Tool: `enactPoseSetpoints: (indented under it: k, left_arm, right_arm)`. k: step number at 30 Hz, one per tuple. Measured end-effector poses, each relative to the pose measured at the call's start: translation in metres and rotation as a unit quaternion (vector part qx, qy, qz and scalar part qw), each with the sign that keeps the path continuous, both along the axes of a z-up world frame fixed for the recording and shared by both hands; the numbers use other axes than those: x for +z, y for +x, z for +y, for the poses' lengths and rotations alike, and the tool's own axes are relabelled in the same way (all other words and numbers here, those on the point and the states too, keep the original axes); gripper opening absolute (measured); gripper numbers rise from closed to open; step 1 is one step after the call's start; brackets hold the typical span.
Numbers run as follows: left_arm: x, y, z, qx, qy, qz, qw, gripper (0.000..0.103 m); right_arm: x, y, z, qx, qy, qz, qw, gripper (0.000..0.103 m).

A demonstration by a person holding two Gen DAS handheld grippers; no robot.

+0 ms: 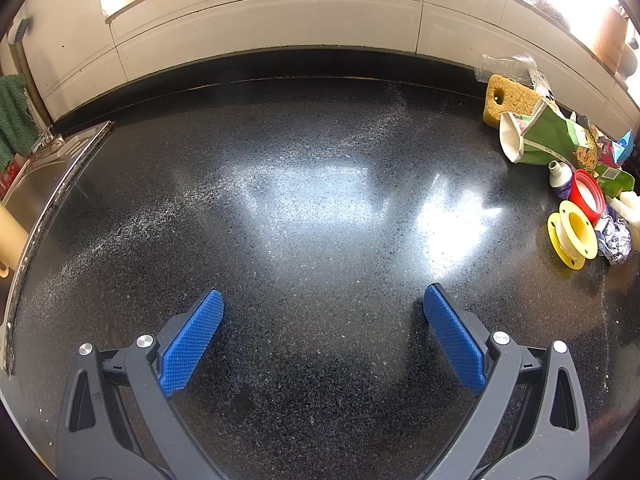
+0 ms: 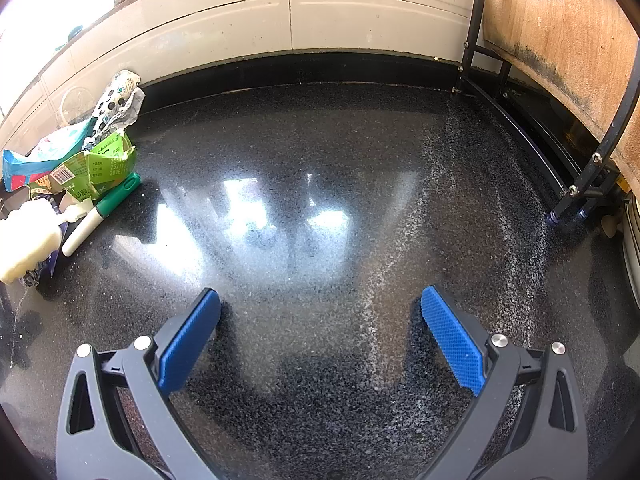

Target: Collect trash

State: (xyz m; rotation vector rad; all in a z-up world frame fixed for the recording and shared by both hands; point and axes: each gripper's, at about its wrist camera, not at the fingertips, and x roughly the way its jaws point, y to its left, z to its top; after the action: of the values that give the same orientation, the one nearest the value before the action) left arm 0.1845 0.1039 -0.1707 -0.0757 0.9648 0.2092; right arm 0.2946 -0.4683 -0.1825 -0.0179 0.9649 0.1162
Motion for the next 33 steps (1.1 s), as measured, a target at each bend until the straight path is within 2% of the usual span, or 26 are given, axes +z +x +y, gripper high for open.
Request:
enactPoseSetpoints:
  k: [13, 15, 17, 18, 19, 21, 22, 24, 25, 26, 28, 30, 33]
  left_arm:
    - [0.0, 0.0, 0.0, 0.0, 0.0, 0.0, 1.0, 0.097]
    - [0.0, 0.0, 0.0, 0.0, 0.0, 0.0, 1.0, 0.097]
    - [0.0, 0.0, 0.0, 0.0, 0.0, 0.0, 1.0, 0.097]
    - [0.0, 0.001, 0.0, 0.003, 0.001, 0.0, 1.0, 0.097]
    - [0.0, 0.002, 0.0, 0.009, 0.0, 0.0, 1.0, 0.097]
    - [0.0, 0.003, -0.001, 0.023, -0.001, 0.0, 0.9997, 0.097]
    - [0.0, 0.004, -0.001, 0.026, 0.0, 0.001, 0.9997, 0.097]
    - [0.004, 0.006, -0.005, 0.02, -0.002, 0.032, 0.9993, 0.096]
    - [0.01, 0.005, -0.01, 0.028, 0.008, 0.053, 0.9982, 0.096]
    - [0.024, 0.0, -0.019, 0.034, 0.02, 0.056, 0.9977, 0.096]
    - [0.06, -0.014, -0.045, 0.015, 0.028, 0.043, 0.9985, 0.096]
    - [0.097, -0.026, -0.074, 0.003, 0.04, 0.054, 0.9977, 0.096]
    - [0.151, -0.046, -0.11, -0.007, 0.013, 0.047, 0.9988, 0.096]
  right_arm:
    - [-0.001, 0.003, 0.002, -0.016, 0.0, 0.0, 1.0, 0.098]
    - [0.001, 0.011, 0.008, -0.04, -0.002, 0.03, 0.999, 0.098]
    - [0.005, 0.012, 0.022, -0.05, -0.003, 0.097, 0.994, 0.097]
    - [0.011, 0.005, 0.033, -0.051, 0.012, 0.132, 0.99, 0.097]
    - [0.022, -0.007, 0.043, -0.049, 0.028, 0.139, 0.989, 0.097]
    - [0.048, -0.033, 0.066, -0.026, 0.048, 0.123, 0.991, 0.097]
    - [0.063, -0.047, 0.081, -0.008, 0.042, 0.112, 0.993, 0.097]
    - [0.095, -0.077, 0.112, 0.026, 0.029, 0.092, 0.995, 0.097]
    - [0.114, -0.091, 0.126, 0.037, 0.035, 0.079, 0.996, 0.097]
    - [0.125, -0.098, 0.132, 0.04, 0.042, 0.071, 0.996, 0.097]
    - [0.151, -0.11, 0.145, 0.047, 0.061, 0.053, 0.996, 0.097]
    - [0.17, -0.12, 0.158, 0.053, 0.065, 0.047, 0.995, 0.097]
    - [0.186, -0.126, 0.172, 0.073, 0.074, 0.055, 0.993, 0.097]
